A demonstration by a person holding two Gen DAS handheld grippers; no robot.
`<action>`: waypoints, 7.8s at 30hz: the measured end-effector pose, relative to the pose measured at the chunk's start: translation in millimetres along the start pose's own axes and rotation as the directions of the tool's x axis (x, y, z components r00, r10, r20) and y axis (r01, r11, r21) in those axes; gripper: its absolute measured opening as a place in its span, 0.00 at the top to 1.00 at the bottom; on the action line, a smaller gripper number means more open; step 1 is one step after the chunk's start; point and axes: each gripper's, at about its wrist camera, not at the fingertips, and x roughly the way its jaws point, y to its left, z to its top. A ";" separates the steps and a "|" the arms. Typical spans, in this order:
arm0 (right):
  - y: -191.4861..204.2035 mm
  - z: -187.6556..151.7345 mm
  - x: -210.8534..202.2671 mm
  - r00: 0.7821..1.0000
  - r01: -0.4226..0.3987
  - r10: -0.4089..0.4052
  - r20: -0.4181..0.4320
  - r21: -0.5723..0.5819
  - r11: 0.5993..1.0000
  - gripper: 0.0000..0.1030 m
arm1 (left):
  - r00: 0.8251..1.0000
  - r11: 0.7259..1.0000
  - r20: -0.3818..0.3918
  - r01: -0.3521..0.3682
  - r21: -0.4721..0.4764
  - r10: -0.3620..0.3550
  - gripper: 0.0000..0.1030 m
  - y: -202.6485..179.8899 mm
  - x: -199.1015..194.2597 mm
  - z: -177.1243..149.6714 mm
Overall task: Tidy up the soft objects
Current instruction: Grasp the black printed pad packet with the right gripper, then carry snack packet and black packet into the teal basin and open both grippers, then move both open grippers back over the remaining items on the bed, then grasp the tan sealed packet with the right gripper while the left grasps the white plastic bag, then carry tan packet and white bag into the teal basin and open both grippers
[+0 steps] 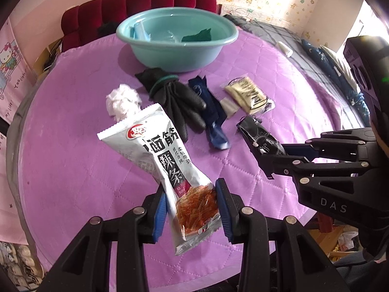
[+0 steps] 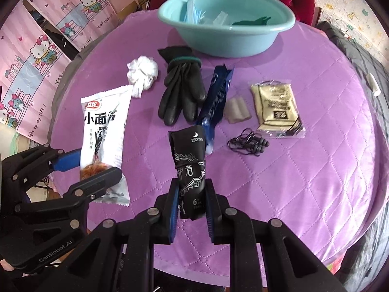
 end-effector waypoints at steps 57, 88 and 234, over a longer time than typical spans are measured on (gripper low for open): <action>-84.4 254.4 1.0 0.987 0.003 -0.024 0.161 0.129 0.992 0.79 | 0.996 0.995 0.086 -0.001 0.103 -0.007 0.60 34.2 53.8 232.3; -99.3 279.8 22.1 0.983 0.029 -0.064 0.174 0.200 0.979 0.09 | 0.991 0.993 0.096 -0.100 0.062 0.093 0.00 42.4 87.8 260.2; -94.2 82.7 29.8 0.988 0.147 -0.153 0.032 0.132 0.980 0.63 | 0.998 0.987 -0.038 -0.064 -0.149 0.059 0.69 107.4 88.0 95.3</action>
